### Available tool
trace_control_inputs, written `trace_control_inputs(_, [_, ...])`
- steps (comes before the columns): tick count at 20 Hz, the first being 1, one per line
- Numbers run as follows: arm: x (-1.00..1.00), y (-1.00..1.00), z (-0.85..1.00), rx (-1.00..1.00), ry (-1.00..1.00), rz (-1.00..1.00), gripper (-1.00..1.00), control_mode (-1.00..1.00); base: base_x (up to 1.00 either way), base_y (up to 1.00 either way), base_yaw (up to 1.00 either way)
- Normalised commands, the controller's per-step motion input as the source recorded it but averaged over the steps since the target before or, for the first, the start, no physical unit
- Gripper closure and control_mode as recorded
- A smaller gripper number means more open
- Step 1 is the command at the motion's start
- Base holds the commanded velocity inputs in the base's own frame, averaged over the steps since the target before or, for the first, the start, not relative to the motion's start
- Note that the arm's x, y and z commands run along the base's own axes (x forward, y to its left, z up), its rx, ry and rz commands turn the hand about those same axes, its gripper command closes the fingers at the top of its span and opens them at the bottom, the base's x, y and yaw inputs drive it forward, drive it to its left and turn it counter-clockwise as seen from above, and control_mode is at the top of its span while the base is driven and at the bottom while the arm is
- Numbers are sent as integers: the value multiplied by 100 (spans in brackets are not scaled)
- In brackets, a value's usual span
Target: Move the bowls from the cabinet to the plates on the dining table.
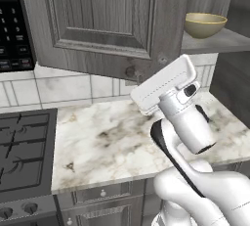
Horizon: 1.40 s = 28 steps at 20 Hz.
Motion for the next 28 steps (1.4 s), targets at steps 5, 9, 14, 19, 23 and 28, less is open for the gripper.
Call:
trace_control_inputs(5, [-97,2,60,17,-2,-1,-100,-100,0,0,0])
trace_control_inputs(9, [-78,0,57,19,0,-7,-100,-100,0,0,0])
trace_control_inputs(14, [-44,0,34,29,13,-15,-100,-100,0,0,0])
trace_control_inputs(19, [-33,0,28,38,24,-17,-100,-100,0,0,0])
trace_control_inputs(23, [-37,0,6,41,27,-16,-100,-100,0,0,0])
trace_control_inputs(28, [-44,0,0,45,27,-9,-100,-100,0,0,0])
